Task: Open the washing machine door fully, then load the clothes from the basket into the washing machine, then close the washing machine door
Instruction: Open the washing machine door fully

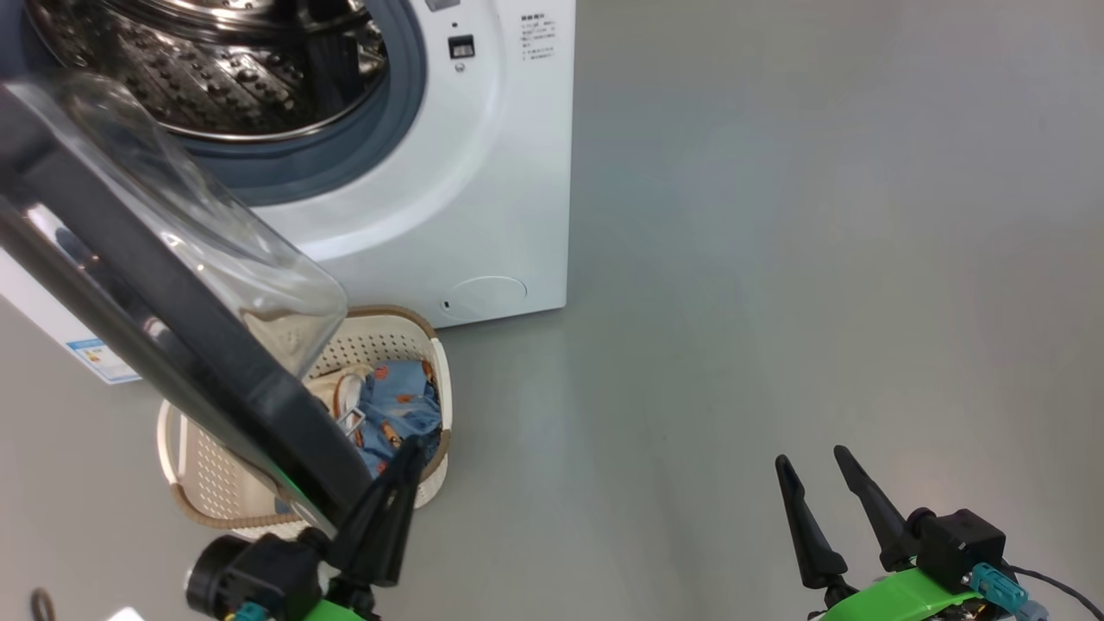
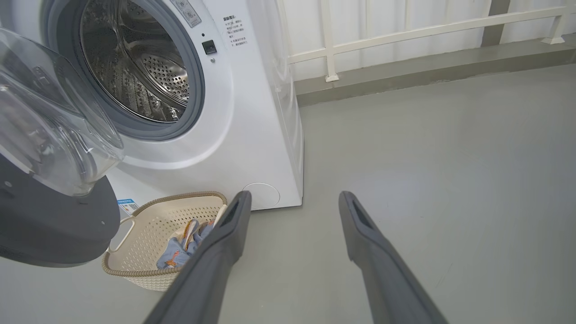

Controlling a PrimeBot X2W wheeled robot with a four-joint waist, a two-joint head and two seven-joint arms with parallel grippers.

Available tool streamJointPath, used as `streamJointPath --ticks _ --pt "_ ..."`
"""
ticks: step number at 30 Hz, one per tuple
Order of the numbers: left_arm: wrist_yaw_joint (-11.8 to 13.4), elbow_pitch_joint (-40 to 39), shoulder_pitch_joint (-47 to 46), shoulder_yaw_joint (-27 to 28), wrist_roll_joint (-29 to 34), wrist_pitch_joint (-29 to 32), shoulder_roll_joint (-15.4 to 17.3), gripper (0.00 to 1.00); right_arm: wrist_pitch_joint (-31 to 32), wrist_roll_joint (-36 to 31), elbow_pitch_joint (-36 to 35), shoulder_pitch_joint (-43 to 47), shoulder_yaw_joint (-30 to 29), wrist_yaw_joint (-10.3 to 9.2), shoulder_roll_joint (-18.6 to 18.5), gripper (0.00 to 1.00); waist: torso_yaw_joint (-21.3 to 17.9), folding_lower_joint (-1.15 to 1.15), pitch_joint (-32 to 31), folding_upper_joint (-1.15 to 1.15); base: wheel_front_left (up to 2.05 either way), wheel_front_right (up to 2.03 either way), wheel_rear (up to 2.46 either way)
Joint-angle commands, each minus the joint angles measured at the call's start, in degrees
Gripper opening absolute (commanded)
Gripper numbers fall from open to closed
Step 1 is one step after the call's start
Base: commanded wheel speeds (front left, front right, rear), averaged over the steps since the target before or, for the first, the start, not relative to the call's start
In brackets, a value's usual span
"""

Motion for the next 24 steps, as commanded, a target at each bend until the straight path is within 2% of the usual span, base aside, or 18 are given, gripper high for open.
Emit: streamJointPath --ticks 1,5,24 --pt "-0.14 -0.73 -2.16 2.56 0.27 -0.32 0.22 0.00 -0.69 0.65 -1.27 -1.80 1.67 0.09 0.00 1.00 -0.39 0.00 0.56 0.00 0.00 0.00 0.00" --pt "-0.14 0.36 -3.22 4.80 -0.13 -0.32 -0.23 0.00 -0.69 0.97 -1.33 -1.95 1.78 0.09 0.00 1.00 -0.83 0.00 1.53 0.00 0.00 0.00 0.00" --pt "-0.14 1.53 -5.32 7.69 -1.03 -0.32 -2.15 0.00 -0.69 1.60 -0.71 -2.37 1.71 0.09 0.00 1.00 -0.27 0.00 2.27 0.00 0.00 0.00 0.00"
